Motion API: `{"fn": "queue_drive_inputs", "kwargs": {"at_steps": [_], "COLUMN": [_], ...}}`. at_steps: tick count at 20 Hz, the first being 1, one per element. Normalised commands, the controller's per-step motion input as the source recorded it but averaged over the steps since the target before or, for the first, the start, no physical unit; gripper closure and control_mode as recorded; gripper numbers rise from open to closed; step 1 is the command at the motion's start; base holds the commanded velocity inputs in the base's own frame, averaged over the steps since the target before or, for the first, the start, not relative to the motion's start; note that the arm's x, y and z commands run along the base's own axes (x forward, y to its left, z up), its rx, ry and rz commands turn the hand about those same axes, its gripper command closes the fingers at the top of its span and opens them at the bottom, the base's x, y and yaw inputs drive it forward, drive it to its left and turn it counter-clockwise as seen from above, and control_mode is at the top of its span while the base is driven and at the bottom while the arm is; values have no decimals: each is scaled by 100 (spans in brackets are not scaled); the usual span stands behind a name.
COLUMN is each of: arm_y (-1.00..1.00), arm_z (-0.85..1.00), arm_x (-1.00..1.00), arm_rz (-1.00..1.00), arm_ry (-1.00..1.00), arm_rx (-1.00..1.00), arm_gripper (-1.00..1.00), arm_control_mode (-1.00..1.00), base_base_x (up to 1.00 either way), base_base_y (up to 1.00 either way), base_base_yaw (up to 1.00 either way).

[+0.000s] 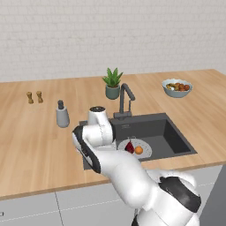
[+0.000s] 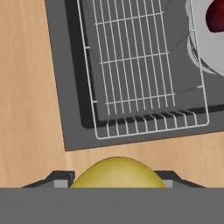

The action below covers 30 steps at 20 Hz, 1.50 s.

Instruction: Put the colander in the sink, put the tangerine, pear, kiwi in the colander, and turn on the sink faucet and pour water over the colander.

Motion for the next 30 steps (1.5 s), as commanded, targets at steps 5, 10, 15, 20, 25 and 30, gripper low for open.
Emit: {"fn": "queue_drive_inputs", "kwargs": {"at_steps": [5,10,15,20,25,30], "arm_y": [-86,-80,-81,-87,-88,-79], "arm_z": [13,5,0,0,0,0], "arm_x": [-4,0,7,11,21,33], "arm_rz": [0,1,2,0,0,0], "arm_ry": [0,-2,-2,0,0,0], "arm_rx": [1,0,0,0,0,9], "arm_gripper": [100,100,100,100,100,100], "arm_control_mode": [-100,-100,-100,-100,-100,-100], "base_base_x": [0,0,0,0,0,0], "base_base_y": [0,0,0,0,0,0], "base_base_yaw": [0,0,0,0,0,0]}}
